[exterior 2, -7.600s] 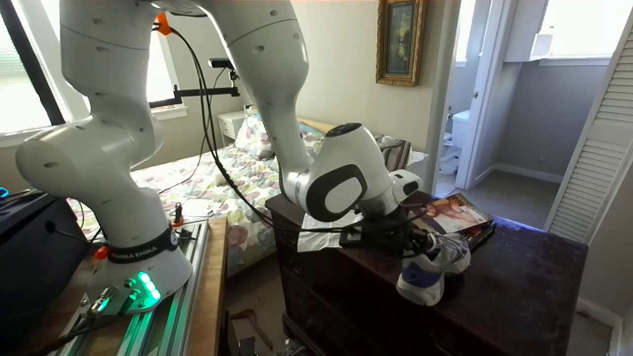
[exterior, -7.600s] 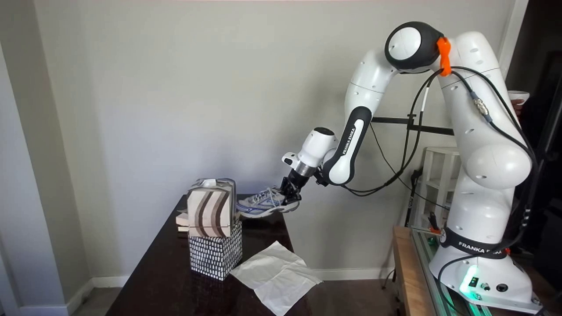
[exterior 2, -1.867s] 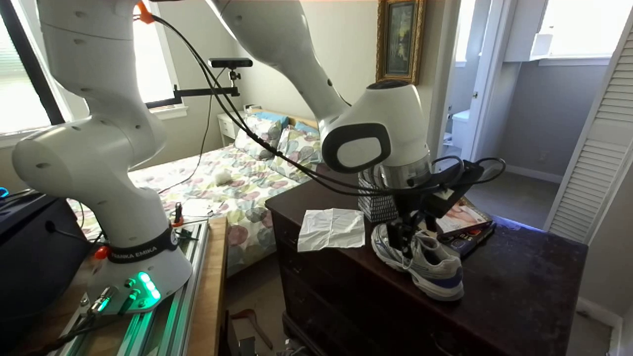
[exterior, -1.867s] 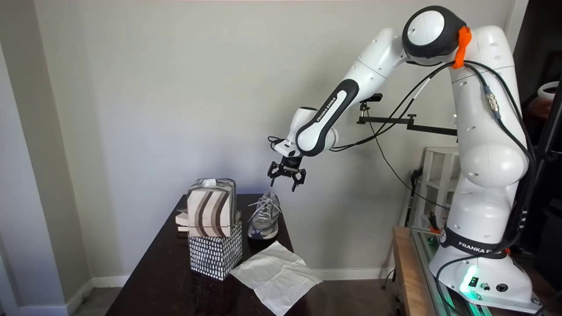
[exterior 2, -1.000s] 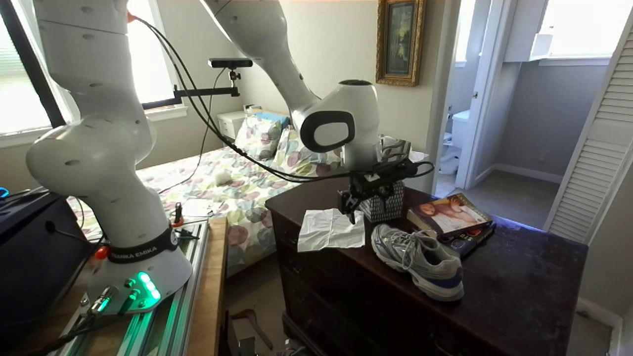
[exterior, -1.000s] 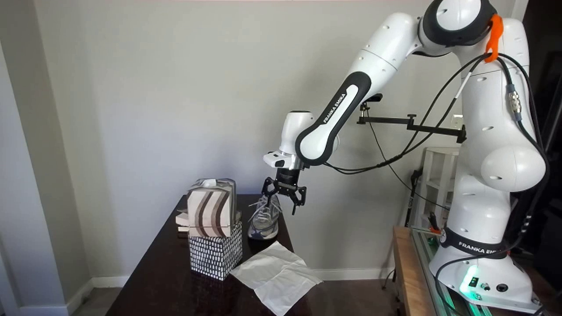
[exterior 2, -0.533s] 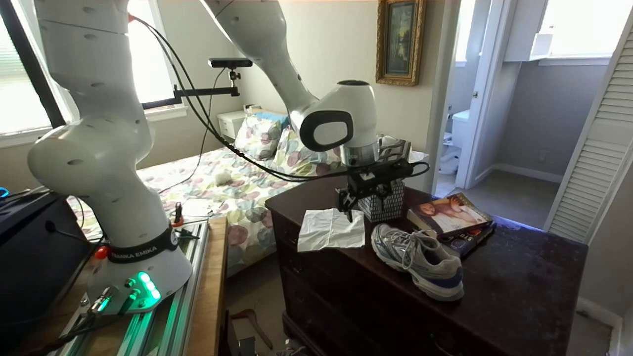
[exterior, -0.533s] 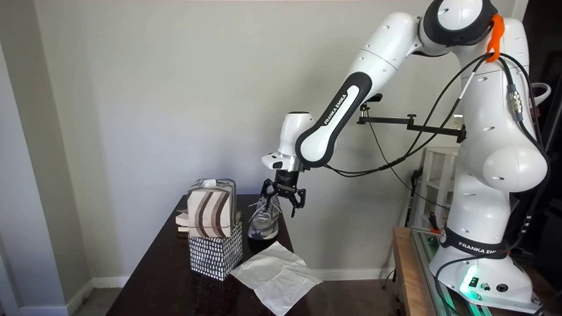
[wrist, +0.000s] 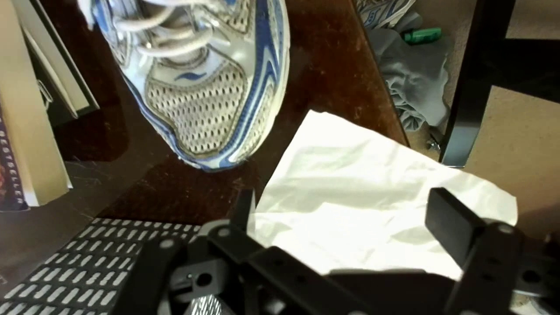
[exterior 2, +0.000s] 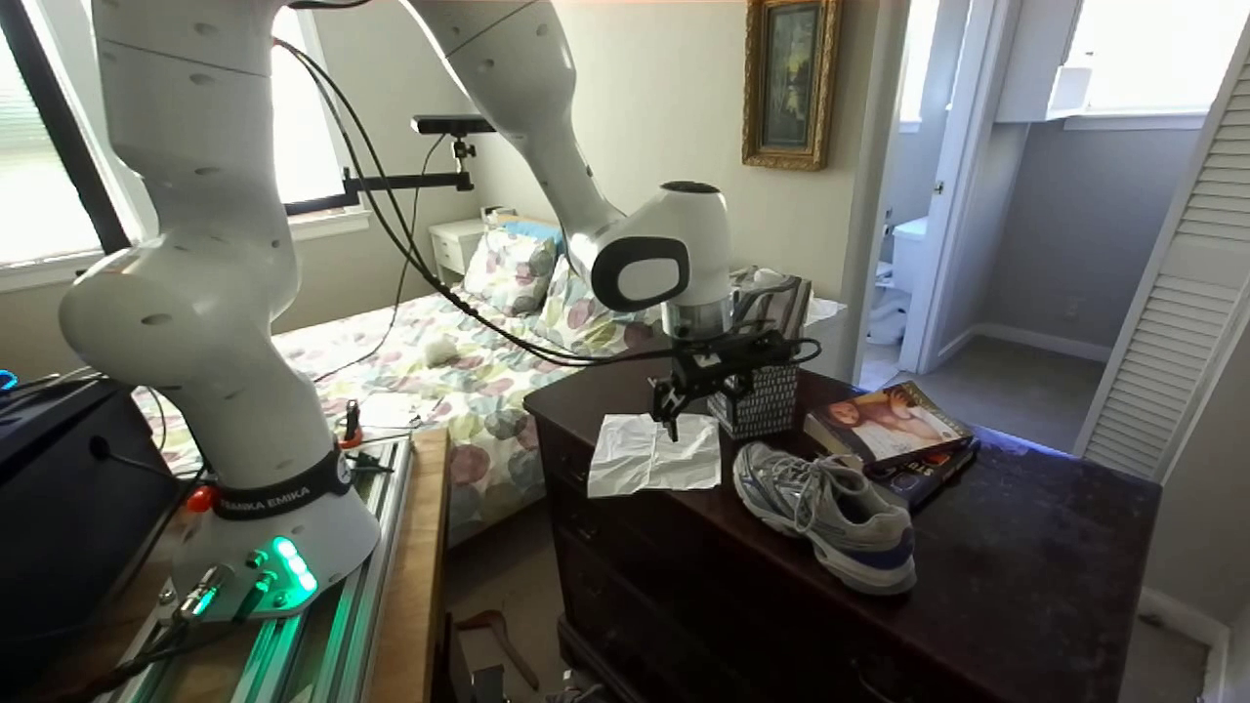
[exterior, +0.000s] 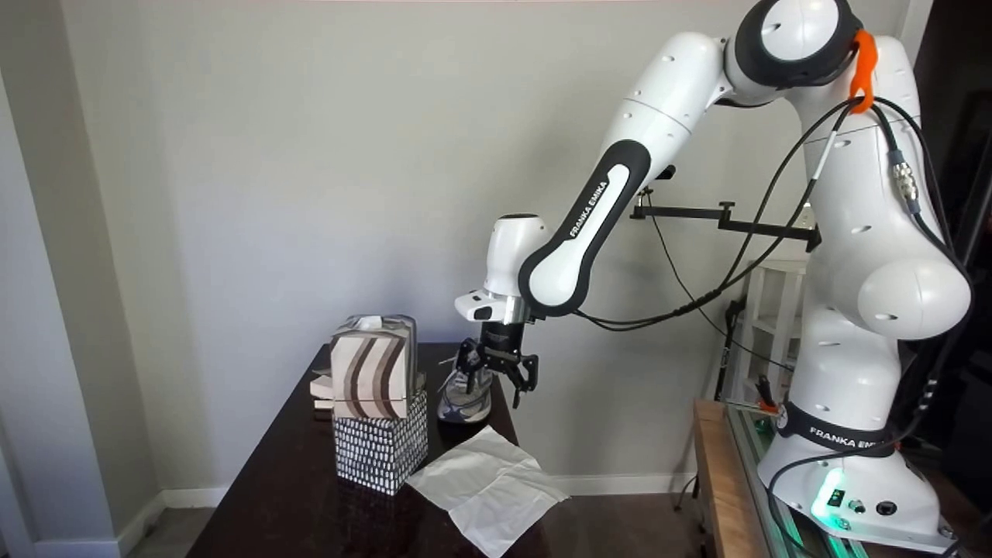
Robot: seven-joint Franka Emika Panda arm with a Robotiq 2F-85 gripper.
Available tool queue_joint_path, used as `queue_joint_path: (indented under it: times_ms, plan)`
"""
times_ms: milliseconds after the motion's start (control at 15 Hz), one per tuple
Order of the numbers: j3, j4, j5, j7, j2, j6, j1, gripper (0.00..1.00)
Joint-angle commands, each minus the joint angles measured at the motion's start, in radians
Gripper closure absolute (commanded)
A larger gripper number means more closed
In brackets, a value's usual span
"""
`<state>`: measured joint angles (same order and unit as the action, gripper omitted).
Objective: Put objects in order and clean up
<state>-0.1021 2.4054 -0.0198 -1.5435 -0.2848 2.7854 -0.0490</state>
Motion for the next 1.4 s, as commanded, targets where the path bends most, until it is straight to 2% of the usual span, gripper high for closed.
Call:
queue_joint_path:
  times_ms: [0,200,467,1067,1133,1200,1333]
  plan:
    - [-0.007,-0.02,-0.038,0.121,-0.065,0.05,0.045,0.0]
    - [-0.003,-0.029,-0.065,0.214,-0.115,0.098,0.075,0.0]
    - [-0.019,-0.049,-0.103,0.274,-0.185,0.168,0.074,0.0]
    - [-0.073,-0.106,-0.145,0.281,-0.288,0.173,0.04,0.0]
    - [-0.071,-0.112,-0.149,0.283,-0.294,0.165,0.043,0.25]
    - [-0.065,-0.115,-0.155,0.287,-0.298,0.163,0.048,0.28]
    - [-0.065,-0.117,-0.165,0.285,-0.296,0.154,0.048,0.43]
